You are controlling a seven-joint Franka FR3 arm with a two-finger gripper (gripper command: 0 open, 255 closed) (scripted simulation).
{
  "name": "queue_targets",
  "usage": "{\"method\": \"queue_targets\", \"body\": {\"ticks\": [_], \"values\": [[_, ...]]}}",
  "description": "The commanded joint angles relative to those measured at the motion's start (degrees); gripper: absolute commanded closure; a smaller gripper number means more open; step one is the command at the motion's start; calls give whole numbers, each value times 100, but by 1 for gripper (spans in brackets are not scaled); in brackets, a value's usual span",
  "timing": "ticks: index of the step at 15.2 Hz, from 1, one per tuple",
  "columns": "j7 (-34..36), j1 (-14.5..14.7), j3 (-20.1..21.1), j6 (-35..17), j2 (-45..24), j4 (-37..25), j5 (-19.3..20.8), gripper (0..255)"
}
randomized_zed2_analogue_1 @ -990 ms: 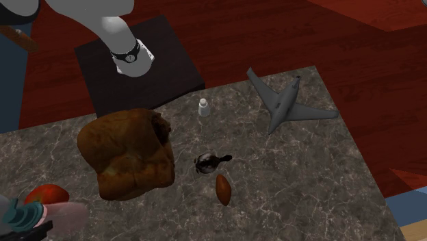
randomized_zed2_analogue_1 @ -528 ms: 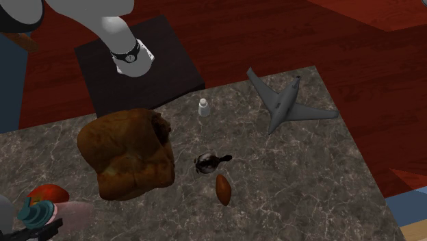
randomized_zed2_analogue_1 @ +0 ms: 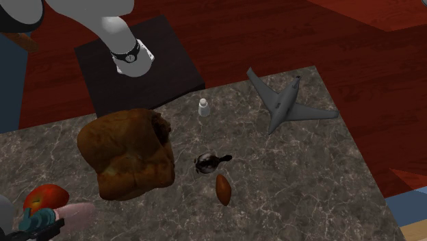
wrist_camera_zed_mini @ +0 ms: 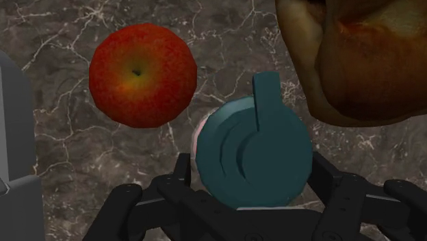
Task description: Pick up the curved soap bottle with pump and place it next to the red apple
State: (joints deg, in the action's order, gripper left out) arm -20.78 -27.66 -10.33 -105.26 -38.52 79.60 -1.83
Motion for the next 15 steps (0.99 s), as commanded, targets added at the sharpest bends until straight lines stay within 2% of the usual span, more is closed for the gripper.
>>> {"method": "queue_targets", "body": {"ticks": [1,4,8,15], "values": [[0,0,0,0,0,0,0,0],[0,0,0,0,0,0,0,0],[8,-14,-3,735,-8,-745,5,0],[8,-14,-3,735,-8,-745,5,0]]}}
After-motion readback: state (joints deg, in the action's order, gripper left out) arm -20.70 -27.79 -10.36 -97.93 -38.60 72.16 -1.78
